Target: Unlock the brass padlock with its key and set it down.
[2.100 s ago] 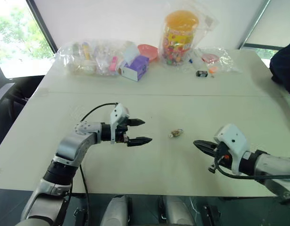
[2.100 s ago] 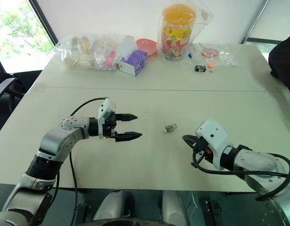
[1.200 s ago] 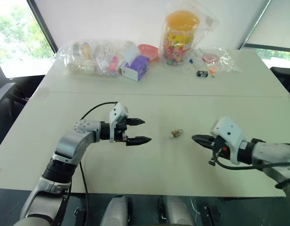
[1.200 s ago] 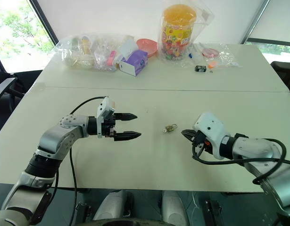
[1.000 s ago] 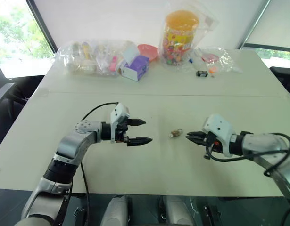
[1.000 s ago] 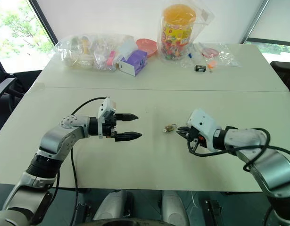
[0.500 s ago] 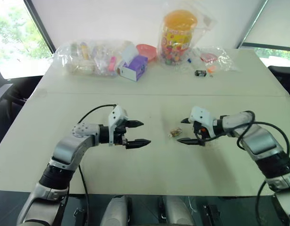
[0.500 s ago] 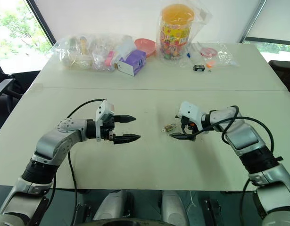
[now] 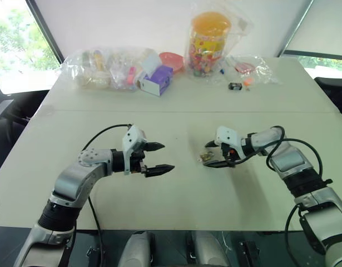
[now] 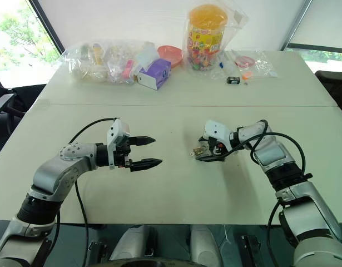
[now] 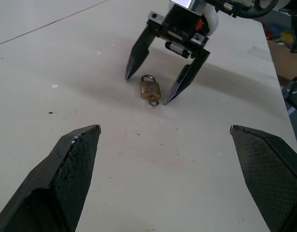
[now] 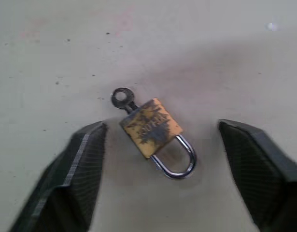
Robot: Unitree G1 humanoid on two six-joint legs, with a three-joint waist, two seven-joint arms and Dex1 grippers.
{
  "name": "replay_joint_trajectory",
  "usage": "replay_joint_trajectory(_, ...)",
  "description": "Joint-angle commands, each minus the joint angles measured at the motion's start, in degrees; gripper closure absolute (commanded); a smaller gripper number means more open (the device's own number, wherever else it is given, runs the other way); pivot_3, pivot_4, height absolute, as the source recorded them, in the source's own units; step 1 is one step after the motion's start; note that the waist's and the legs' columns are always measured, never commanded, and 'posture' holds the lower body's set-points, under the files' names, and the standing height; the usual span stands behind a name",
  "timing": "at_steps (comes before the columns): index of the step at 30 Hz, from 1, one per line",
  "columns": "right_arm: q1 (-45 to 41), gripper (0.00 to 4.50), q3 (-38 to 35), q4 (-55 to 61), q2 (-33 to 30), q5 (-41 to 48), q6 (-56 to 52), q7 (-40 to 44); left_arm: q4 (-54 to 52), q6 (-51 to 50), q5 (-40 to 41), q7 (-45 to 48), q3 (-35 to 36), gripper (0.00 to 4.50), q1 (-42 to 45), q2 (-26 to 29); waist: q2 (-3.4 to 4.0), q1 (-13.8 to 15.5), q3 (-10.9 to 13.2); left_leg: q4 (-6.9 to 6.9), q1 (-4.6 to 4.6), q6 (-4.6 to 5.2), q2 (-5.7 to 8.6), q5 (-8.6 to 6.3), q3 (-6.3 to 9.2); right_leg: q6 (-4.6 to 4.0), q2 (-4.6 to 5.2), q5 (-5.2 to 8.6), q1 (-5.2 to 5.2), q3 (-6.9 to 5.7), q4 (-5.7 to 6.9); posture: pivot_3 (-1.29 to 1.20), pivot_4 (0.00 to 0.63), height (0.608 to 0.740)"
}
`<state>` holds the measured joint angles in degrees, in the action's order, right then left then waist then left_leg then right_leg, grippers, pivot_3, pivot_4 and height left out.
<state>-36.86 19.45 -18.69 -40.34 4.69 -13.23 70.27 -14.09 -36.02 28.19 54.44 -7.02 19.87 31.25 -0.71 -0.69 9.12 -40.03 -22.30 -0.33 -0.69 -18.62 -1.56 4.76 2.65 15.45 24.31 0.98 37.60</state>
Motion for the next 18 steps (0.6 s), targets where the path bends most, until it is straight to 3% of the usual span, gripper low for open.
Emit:
replay_joint_trajectory(1, 0.21, 2.93, 0.93, -1.42, 0.51, -2.47, -0.97, 0.03, -1.82, 0.38, 1.02, -0.54, 1.4, 0.0, -0.15, -0.04, 0.01, -0.06, 0.0, 0.0, 0.01, 0.0, 0.0, 0.0, 0.0, 0.0, 0.0, 0.0, 0.0, 0.0, 0.02, 0.0, 0.15, 0.735)
replay_joint_trajectory(3, 0.27, 3.83, 0.82, -1.7, 0.75, -2.89, -0.86, -0.23, -1.64, 0.44, 1.03, -0.6, 1.27, 0.0, -0.04, -0.11, 0.01, -0.1, -0.01, 0.0, 0.04, -0.01, 0.0, 0.0, 0.0, 0.0, 0.01, 0.0, 0.0, 0.01, 0.04, 0.0, 0.15, 0.735)
replay_joint_trajectory(7, 2.27, 3.82, -1.24, 4.02, 0.07, -3.29, -0.55, -3.19, -0.84, 0.32, 1.36, -0.08, 0.8, 0.0, 0.57, -0.41, 0.01, -0.06, -0.02, 0.0, 0.04, -0.01, 0.0, 0.0, 0.0, 0.0, 0.02, 0.0, 0.0, 0.01, 0.05, 0.0, 0.15, 0.735)
replay_joint_trajectory(10, 6.31, 3.82, -4.71, 15.41, -0.54, -4.74, 3.29, -8.73, 1.0, -1.32, 3.02, 0.06, 1.02, 0.0, 2.23, -1.73, 0.01, 0.05, -0.01, 0.0, 0.03, -0.01, 0.0, 0.01, 0.0, 0.0, 0.04, 0.0, 0.0, 0.01, 0.06, 0.0, 0.15, 0.735)
replay_joint_trajectory(15, 14.53, 3.82, -8.97, 29.23, -1.4, -14.63, 16.45, -23.39, 5.92, -2.67, 3.78, 0.66, 0.59, 0.0, 6.23, -4.03, 0.02, 0.13, 0.0, -0.01, -0.08, -0.02, 0.03, 0.01, -0.01, 0.0, 0.04, 0.0, 0.13, 0.01, 0.1, 0.0, 0.15, 0.735)
replay_joint_trajectory(18, 18.88, 3.82, -9.63, 35.09, -2.02, -19.2, 19.47, -27.63, 8.0, -3.58, 4.73, 1.68, 0.5, 0.0, 8.29, -5.05, 0.01, 0.12, 0.0, -0.01, -0.08, -0.03, 0.05, 0.01, -0.01, 0.0, 0.02, 0.0, 0.13, 0.01, 0.11, 0.0, 0.15, 0.735)
